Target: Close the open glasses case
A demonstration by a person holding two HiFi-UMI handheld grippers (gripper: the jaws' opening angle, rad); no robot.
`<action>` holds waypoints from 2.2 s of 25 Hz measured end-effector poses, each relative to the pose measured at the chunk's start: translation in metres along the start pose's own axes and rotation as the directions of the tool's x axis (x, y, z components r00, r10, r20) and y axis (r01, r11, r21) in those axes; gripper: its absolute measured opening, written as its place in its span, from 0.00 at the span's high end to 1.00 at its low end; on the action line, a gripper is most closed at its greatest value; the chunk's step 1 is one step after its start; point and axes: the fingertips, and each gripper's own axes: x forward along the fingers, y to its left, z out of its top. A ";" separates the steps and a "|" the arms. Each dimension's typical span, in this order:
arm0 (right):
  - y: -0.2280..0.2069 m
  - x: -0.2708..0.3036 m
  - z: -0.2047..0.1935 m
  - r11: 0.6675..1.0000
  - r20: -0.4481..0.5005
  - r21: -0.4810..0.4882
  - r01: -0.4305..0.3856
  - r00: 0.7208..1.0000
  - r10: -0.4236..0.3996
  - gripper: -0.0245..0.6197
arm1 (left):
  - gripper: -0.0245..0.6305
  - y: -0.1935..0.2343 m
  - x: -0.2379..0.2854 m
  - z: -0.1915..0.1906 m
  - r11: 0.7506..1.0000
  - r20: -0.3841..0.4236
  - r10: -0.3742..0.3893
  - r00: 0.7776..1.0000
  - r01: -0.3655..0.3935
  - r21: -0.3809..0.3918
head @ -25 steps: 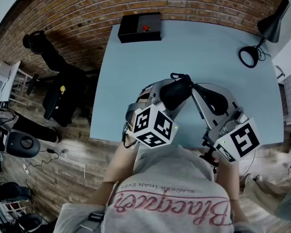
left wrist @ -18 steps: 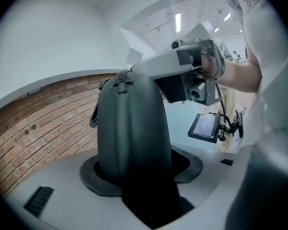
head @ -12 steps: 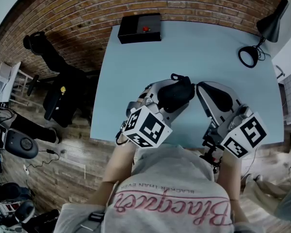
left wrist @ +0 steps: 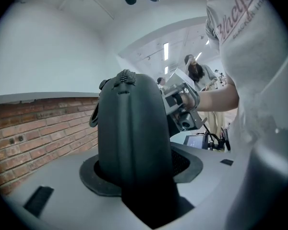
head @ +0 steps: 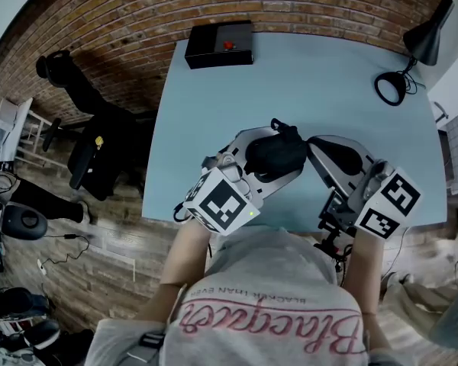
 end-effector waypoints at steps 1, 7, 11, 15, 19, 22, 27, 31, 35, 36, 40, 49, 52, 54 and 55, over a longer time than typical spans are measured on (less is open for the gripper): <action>0.001 0.000 -0.002 1.000 -0.014 -0.002 -0.016 1.000 0.015 0.93 | 0.56 -0.002 -0.001 0.002 1.000 0.020 -0.023 1.000 0.023 -0.007; 0.004 0.007 -0.024 0.998 -0.104 0.006 -0.063 0.993 0.063 0.93 | 0.56 -0.008 -0.006 0.022 0.990 0.148 -0.108 0.983 0.121 -0.078; 0.000 0.009 -0.032 0.996 -0.123 0.040 -0.074 0.989 0.079 0.93 | 0.56 -0.010 -0.005 0.023 0.988 0.150 -0.120 0.981 0.132 -0.074; 0.006 0.014 -0.045 0.994 -0.169 0.038 -0.102 0.980 0.107 0.93 | 0.56 -0.011 -0.012 0.036 0.968 0.244 -0.162 0.956 0.202 -0.151; 0.004 0.021 -0.061 0.993 -0.207 0.060 -0.099 0.972 0.109 0.93 | 0.56 -0.006 -0.013 0.041 0.952 0.280 -0.152 0.948 0.216 -0.217; 0.002 0.024 -0.070 0.991 -0.209 0.095 -0.092 0.972 0.110 0.93 | 0.56 -0.001 -0.011 0.041 0.945 0.286 -0.137 0.948 0.211 -0.250; -0.004 0.026 -0.076 0.982 -0.170 0.174 -0.069 0.980 0.099 0.93 | 0.56 0.013 -0.007 0.038 0.931 0.321 -0.063 0.945 0.172 -0.323; -0.005 0.028 -0.085 0.977 -0.176 0.205 -0.061 0.979 0.098 0.93 | 0.56 0.031 -0.006 0.040 0.883 0.372 0.034 0.927 0.147 -0.446; -0.007 0.029 -0.096 0.981 -0.214 0.193 -0.028 0.974 0.070 0.93 | 0.56 0.048 0.001 0.030 0.802 0.347 0.137 0.928 0.101 -0.588; -0.009 0.028 -0.098 0.985 -0.229 0.173 -0.013 0.972 0.053 0.93 | 0.56 0.049 0.003 0.025 0.786 0.330 0.150 0.932 0.090 -0.611; -0.022 0.021 -0.099 0.985 -0.242 0.165 0.052 0.970 -0.011 0.93 | 0.56 0.054 0.002 0.005 0.727 0.281 0.166 0.945 0.075 -0.682; -0.033 0.008 -0.078 0.953 -0.084 0.301 0.039 0.996 -0.014 0.93 | 0.56 0.062 -0.002 -0.011 0.550 0.327 0.169 0.930 0.187 -0.814; -0.040 0.003 -0.068 0.948 -0.031 0.313 0.056 0.998 -0.049 0.93 | 0.53 0.059 -0.001 -0.011 0.528 0.336 0.149 0.930 0.212 -0.823; -0.045 0.001 -0.063 0.946 -0.005 0.316 0.070 0.997 -0.073 0.93 | 0.53 0.058 0.001 -0.013 0.510 0.337 0.133 0.932 0.227 -0.830; -0.046 -0.001 -0.060 0.945 0.007 0.317 0.076 0.997 -0.082 0.93 | 0.53 0.056 0.002 -0.013 0.501 0.339 0.122 0.933 0.237 -0.832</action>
